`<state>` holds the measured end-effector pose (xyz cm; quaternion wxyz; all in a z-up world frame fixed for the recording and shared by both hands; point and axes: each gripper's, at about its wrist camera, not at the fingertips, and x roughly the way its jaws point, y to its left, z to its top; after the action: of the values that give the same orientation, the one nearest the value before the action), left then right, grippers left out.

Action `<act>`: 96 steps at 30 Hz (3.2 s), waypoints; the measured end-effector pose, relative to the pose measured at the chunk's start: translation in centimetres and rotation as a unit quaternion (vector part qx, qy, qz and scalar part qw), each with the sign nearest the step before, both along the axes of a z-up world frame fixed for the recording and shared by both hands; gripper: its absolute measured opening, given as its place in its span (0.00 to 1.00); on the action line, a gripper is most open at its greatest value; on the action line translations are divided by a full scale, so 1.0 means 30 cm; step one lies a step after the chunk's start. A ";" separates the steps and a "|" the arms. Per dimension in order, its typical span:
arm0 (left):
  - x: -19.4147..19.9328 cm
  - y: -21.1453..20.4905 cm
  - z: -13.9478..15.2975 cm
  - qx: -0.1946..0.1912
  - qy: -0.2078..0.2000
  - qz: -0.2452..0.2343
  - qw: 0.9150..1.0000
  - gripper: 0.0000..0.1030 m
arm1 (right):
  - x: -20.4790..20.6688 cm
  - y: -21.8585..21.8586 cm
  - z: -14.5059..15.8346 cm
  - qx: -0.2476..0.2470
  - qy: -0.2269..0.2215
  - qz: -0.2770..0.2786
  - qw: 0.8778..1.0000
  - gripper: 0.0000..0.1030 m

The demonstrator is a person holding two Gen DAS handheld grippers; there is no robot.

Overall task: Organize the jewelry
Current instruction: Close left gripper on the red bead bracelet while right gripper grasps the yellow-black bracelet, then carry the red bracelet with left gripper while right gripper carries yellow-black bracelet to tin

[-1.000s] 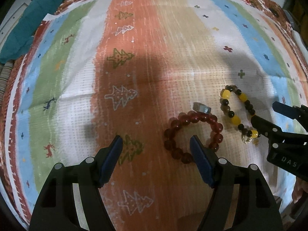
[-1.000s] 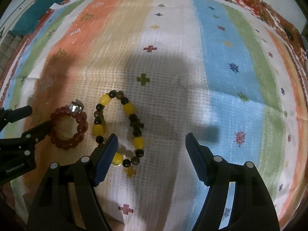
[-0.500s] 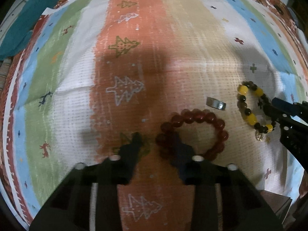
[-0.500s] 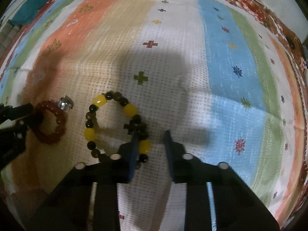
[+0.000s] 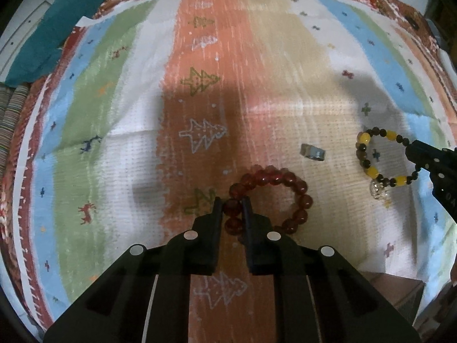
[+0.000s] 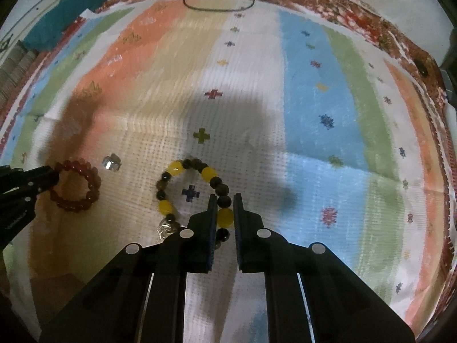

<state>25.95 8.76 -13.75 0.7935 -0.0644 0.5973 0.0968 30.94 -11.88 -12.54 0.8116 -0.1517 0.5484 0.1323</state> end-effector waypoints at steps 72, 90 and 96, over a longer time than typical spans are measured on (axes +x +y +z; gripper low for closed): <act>-0.374 -0.258 0.425 -0.021 -0.174 -0.061 0.983 0.13 | -0.459 -0.014 0.401 0.121 -0.121 0.056 0.984 0.12; -0.474 -0.277 0.433 -0.022 -0.185 -0.065 0.980 0.13 | -0.590 -0.025 0.387 0.122 -0.119 0.072 0.983 0.12; -0.521 -0.288 0.429 -0.028 -0.187 -0.069 0.980 0.13 | -0.622 -0.032 0.378 0.122 -0.116 0.076 0.983 0.12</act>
<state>10.33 0.13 -0.88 0.8938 -0.0621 0.4439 0.0108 12.26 -12.83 -1.20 0.8699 -0.1069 0.4170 0.2409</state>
